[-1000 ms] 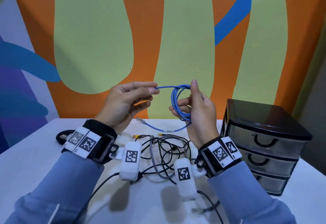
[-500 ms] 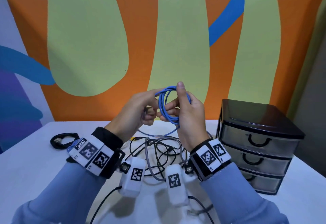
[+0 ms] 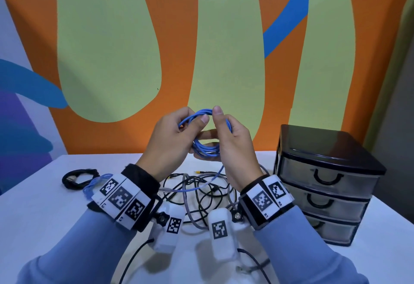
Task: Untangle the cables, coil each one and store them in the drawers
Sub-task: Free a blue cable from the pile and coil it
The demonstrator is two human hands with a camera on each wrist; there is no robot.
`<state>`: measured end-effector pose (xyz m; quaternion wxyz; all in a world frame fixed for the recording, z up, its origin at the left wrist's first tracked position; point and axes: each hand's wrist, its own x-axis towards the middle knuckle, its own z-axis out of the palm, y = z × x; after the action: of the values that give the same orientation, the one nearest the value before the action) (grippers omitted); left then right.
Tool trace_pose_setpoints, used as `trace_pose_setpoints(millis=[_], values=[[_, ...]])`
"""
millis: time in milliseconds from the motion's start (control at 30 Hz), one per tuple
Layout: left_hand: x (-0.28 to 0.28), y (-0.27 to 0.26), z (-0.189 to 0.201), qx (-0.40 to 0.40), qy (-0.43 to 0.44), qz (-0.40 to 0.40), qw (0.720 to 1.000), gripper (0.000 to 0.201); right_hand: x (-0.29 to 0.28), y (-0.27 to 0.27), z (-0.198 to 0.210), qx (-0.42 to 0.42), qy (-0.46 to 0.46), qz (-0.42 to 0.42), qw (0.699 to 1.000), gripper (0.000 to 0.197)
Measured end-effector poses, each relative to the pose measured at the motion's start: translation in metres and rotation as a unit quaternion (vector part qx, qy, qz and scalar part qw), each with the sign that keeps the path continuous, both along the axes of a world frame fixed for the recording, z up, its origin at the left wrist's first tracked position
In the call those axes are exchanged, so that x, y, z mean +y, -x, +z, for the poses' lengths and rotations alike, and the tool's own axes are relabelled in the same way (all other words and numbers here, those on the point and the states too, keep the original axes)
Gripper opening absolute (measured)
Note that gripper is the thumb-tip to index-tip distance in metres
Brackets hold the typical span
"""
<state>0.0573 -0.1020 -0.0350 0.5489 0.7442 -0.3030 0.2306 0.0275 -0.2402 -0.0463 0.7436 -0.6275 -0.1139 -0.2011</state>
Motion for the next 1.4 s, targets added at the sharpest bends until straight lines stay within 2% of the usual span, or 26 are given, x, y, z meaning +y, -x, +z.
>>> trace_pose_setpoints(millis=[100,233,300,367,433,500,567,633,733,867,933,1000,1067,1133,1333,1400], values=[[0.003,-0.001,0.000,0.031,0.019,-0.036,0.999,0.041,-0.001,0.001,-0.001,0.017,-0.017,0.022,0.999,0.054],[0.013,-0.009,0.001,0.110,0.066,-0.112,0.985,0.033,-0.008,-0.006,-0.004,-0.007,-0.071,-0.039,0.997,0.044],[0.019,-0.015,0.002,0.105,0.105,-0.128,0.981,0.019,-0.011,-0.008,-0.004,-0.014,-0.083,-0.059,0.995,0.038],[0.023,-0.019,0.001,0.050,0.074,-0.080,0.993,0.006,-0.011,-0.008,-0.004,-0.020,-0.093,-0.069,0.993,0.036],[0.023,-0.022,-0.002,-0.022,0.010,-0.008,1.000,0.009,-0.009,-0.008,-0.003,-0.027,-0.099,-0.068,0.992,0.037],[0.020,-0.021,-0.004,-0.101,-0.048,0.097,0.989,0.008,-0.007,-0.006,-0.003,-0.034,-0.098,-0.062,0.993,0.037],[0.016,-0.016,-0.004,-0.122,-0.049,0.156,0.979,0.007,-0.002,-0.005,-0.004,-0.036,-0.093,-0.053,0.994,0.040],[0.010,-0.011,-0.003,-0.076,-0.035,0.126,0.989,0.012,0.002,-0.005,-0.006,-0.037,-0.089,-0.052,0.994,0.044],[0.002,-0.001,0.000,0.048,0.008,0.019,0.999,0.021,0.004,-0.004,-0.008,-0.036,-0.086,-0.061,0.994,0.045],[-0.003,0.008,0.005,0.185,0.126,-0.100,0.970,0.029,0.005,-0.013,-0.014,-0.043,-0.048,-0.127,0.990,0.056],[-0.005,0.011,0.004,0.192,0.128,-0.125,0.965,0.022,0.004,-0.016,-0.016,-0.052,-0.017,-0.160,0.986,0.064],[-0.006,0.013,0.001,0.172,0.096,-0.122,0.973,0.016,0.002,-0.016,-0.018,-0.052,-0.013,-0.163,0.985,0.064],[-0.006,0.011,-0.002,0.168,0.082,-0.111,0.976,0.022,0.001,-0.015,-0.018,-0.043,-0.010,-0.150,0.988,0.064],[-0.006,0.008,-0.004,0.177,0.104,-0.113,0.972,0.028,-0.002,-0.014,-0.017,-0.037,-0.007,-0.129,0.991,0.066],[-0.010,0.011,-0.001,0.241,0.263,-0.173,0.918,0.036,-0.008,-0.009,-0.009,0.011,-0.021,-0.048,0.999,0.056],[-0.010,0.009,-0.001,0.260,0.287,-0.198,0.900,0.037,-0.009,-0.010,-0.010,0.027,-0.031,-0.031,0.999,0.053]])
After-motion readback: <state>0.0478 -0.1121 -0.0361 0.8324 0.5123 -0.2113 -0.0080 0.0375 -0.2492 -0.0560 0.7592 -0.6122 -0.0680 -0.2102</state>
